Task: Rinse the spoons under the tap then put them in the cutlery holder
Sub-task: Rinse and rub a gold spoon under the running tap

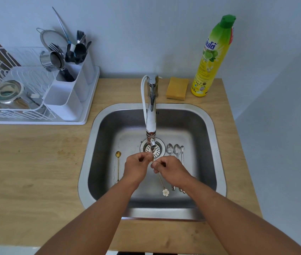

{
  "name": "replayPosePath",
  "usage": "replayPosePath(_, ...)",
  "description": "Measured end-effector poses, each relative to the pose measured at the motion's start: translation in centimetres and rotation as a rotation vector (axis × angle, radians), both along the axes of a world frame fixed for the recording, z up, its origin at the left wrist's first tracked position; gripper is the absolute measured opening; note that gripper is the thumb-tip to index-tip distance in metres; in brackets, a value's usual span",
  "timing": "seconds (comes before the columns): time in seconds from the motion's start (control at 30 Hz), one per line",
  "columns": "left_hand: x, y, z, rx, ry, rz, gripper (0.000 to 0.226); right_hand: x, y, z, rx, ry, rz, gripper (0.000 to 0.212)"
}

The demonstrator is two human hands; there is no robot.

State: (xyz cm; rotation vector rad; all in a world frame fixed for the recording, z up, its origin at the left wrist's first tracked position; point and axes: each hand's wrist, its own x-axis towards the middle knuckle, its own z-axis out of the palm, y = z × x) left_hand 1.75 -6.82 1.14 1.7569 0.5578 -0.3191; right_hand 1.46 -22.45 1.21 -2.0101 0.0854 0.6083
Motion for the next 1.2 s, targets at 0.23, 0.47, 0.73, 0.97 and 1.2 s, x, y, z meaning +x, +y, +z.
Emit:
replayPosePath(0.23,0.4,0.1,0.2,-0.055,0.030,0.013,0.008,0.0,0.3,0.3,-0.042,-0.005,0.048,0.028)
replayPosePath(0.47,0.0,-0.3,0.6,-0.065,-0.006,0.127,0.007,-0.2,0.4,1.0,-0.103,0.007,0.105,0.026)
replayPosePath(0.73,0.0,0.0,1.2,-0.076,0.065,-0.064,0.018,-0.2,0.5,0.9,-0.012,0.003,0.026,0.029)
replayPosePath(0.97,0.9,0.4,2.2,0.521,-0.102,-0.483,0.027,0.2,-0.5,0.0,0.054,0.022,-0.214,0.023)
replayPosePath(1.2,1.8,0.0,2.9,0.628,-0.075,-0.565,0.024,0.7,-0.1,0.3,0.362,0.216,-0.437,0.010)
